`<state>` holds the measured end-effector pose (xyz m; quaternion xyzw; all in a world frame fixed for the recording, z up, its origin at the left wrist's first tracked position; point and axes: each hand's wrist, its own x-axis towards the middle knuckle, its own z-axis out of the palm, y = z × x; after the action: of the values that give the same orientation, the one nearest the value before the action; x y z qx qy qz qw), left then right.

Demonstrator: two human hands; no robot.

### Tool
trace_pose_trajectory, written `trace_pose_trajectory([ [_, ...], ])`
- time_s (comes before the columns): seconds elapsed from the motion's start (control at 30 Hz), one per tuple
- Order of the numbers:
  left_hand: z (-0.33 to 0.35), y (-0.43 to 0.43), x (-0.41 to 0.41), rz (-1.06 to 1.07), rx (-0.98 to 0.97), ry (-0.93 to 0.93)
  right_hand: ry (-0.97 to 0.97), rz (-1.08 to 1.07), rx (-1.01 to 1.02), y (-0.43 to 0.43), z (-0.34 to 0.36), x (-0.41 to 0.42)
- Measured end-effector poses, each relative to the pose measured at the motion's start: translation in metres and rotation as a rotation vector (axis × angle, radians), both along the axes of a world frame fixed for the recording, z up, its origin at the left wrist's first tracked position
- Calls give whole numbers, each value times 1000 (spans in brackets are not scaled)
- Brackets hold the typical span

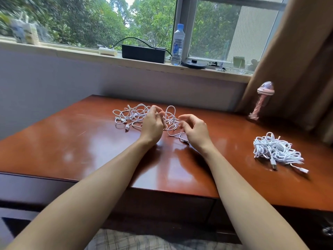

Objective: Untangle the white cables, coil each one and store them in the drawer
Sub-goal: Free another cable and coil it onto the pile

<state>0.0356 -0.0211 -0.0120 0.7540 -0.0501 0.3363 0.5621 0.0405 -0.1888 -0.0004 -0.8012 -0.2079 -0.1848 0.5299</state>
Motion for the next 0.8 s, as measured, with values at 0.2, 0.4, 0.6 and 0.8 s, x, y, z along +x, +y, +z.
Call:
trace_pose_trajectory([
  [0.2,1,3,-4,123,137,-9,-34,-72,84,-8,-1,10],
  [0.4,3,8,-8,188,213,41,12,-106,281,-12,4,15],
  [0.6,3,11,-7,211,256,-13,116,-85,521,-15,11,15],
  [0.8,4,18,-6,248,340,-75,4,-98,217,-25,3,20],
])
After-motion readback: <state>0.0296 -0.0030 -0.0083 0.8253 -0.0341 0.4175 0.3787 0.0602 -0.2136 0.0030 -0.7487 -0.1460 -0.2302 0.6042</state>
